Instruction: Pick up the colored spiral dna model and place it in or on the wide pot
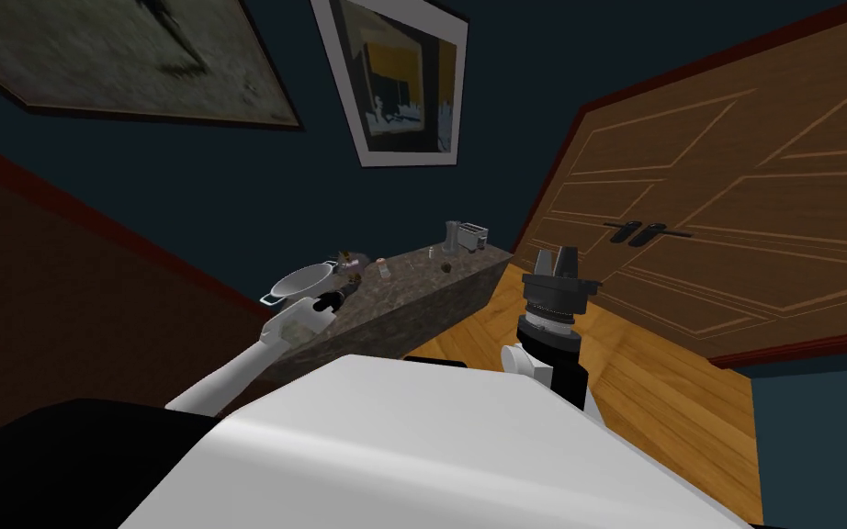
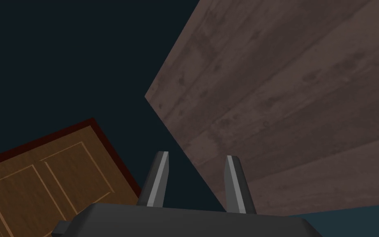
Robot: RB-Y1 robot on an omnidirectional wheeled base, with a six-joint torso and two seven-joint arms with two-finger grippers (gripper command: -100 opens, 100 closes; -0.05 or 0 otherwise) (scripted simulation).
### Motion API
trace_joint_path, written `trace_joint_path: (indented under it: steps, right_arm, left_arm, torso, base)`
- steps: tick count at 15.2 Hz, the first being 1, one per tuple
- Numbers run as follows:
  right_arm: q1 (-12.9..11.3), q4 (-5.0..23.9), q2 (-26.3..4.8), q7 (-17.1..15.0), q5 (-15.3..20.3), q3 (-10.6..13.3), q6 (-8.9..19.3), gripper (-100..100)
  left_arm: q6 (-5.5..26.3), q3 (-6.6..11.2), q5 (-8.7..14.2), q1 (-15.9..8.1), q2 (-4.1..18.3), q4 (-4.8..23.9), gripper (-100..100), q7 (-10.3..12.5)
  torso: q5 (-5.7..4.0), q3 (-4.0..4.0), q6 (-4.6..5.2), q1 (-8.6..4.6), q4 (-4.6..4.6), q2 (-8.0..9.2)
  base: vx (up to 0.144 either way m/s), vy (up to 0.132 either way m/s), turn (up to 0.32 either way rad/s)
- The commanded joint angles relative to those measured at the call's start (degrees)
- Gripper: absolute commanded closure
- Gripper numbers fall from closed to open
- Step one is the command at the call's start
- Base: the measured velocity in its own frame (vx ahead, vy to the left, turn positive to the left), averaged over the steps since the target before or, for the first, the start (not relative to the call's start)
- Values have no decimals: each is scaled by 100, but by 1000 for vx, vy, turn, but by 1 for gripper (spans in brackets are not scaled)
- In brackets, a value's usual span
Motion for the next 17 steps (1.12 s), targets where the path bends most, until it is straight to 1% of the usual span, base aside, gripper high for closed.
trace_joint_path:
  steps: [1,2,3,4,5,6,8,9,11,14,17]
  right_arm:
    - [0,0,0,0,0,0,0,0]
    - [0,0,0,0,0,0,0,0]
    - [0,0,0,0,0,0,0,0]
    - [0,0,0,0,0,0,0,0]
    - [0,0,1,0,0,1,0,0]
    - [-1,0,1,0,0,1,0,0]
    - [-2,0,2,0,0,1,0,0]
    - [-3,0,2,0,0,1,0,0]
    - [-2,1,2,0,0,2,1,0]
    - [-1,0,2,0,0,2,0,0]
    - [-1,0,2,0,0,1,0,0]
  left_arm:
    - [189,-24,61,-13,74,0,-100,-102]
    - [261,-32,87,-18,105,-1,-100,-142]
    - [164,-25,64,-26,74,5,-100,-88]
    - [196,-26,72,-30,83,4,-100,-105]
    - [198,-25,72,-30,83,4,100,-106]
    - [23,103,-24,-51,186,73,100,-53]
    - [-98,205,-92,-77,262,136,100,-14]
    - [159,171,78,-30,401,101,-100,-79]
    - [201,178,108,-26,445,98,-100,-86]
    - [452,223,287,2,707,91,-100,-132]
    - [661,261,438,24,923,95,-100,-169]
  torso:
    - [0,0,0,0,0,0]
    - [2,-1,-1,5,-1,0]
    - [2,2,-1,5,0,4]
    - [0,7,-3,-11,2,14]
    - [-4,13,-3,-32,4,25]
    - [-8,18,-3,-46,6,32]
    - [-11,38,-2,-51,14,69]
    - [-11,48,-2,-51,18,86]
    - [-12,40,-1,-58,16,68]
    - [-14,22,1,-64,9,39]
    - [-14,22,0,-62,8,40]
  base:
    - [107,170,-114]
    - [82,159,-94]
    - [48,95,-43]
    - [18,37,-7]
    - [9,18,-2]
    - [-54,28,-44]
    - [-118,36,-71]
    - [-84,26,-138]
    - [7,10,-105]
    - [28,7,-118]
    - [10,14,-124]
